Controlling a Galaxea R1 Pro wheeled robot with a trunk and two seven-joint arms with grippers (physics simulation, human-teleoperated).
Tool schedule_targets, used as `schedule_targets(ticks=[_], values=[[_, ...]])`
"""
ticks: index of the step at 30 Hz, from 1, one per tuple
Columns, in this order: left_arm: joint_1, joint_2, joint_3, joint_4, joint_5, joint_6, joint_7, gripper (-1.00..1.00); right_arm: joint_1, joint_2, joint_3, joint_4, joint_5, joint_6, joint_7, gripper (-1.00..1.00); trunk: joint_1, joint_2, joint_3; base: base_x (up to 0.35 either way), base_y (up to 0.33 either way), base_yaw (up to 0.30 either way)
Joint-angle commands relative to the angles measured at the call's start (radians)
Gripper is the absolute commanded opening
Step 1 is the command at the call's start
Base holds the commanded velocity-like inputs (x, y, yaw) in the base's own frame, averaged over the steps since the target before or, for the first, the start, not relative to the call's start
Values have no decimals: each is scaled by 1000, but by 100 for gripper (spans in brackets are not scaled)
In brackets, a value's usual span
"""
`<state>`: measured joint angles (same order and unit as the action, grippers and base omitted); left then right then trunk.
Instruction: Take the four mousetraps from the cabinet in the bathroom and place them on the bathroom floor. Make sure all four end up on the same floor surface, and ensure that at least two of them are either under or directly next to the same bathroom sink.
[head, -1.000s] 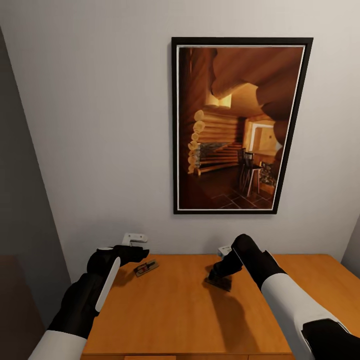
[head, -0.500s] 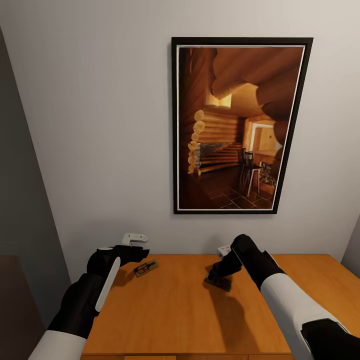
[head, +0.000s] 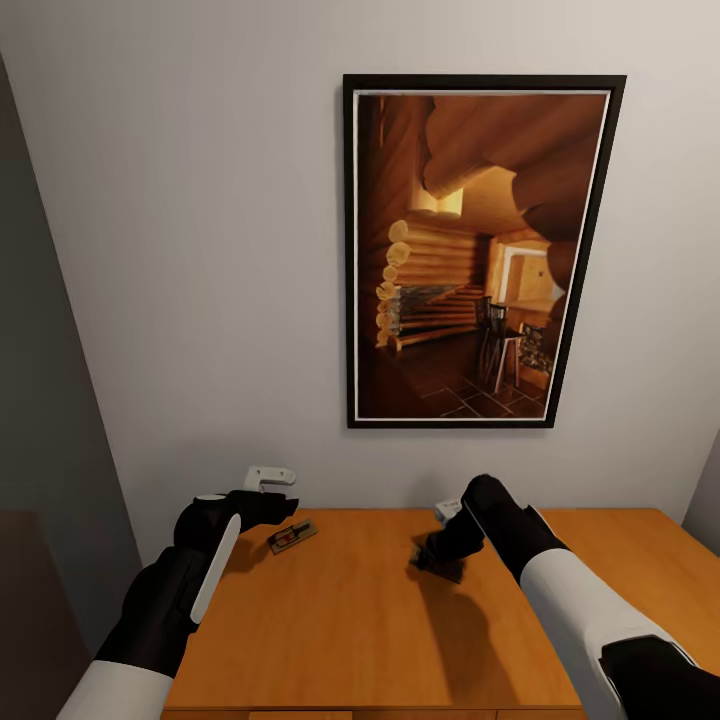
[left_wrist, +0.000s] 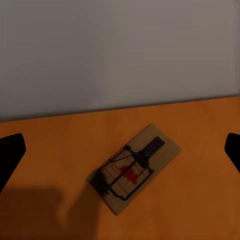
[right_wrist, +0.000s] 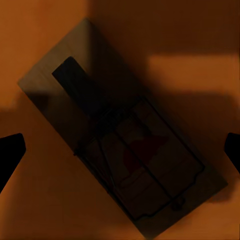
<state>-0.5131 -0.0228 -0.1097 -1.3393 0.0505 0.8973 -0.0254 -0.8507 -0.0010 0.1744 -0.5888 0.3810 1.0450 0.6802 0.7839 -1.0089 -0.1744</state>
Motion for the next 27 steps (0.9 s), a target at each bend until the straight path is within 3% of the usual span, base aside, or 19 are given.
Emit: schedule_targets(ticks=[1,24,25,27], values=[[-1,0,1,-1,5,5,1,100,-1,0,1,0,10,2,9,100,0,-1,-2,0,0,0],[-1,0,-1,-1,5,5,1,100,-1,-3,1,10,8,2,7,100,0,-1,-2,0,0,0],[-1,0,-1,-1,5,5,1,100,-1,-3,1,11,8,2,7,-100,0,-1,-2,0,0,0],[-1,0,-1,-1,5,5,1,100,-1,-5,-1,18,6,2,6,-100,0,-1,-2,0,0,0]])
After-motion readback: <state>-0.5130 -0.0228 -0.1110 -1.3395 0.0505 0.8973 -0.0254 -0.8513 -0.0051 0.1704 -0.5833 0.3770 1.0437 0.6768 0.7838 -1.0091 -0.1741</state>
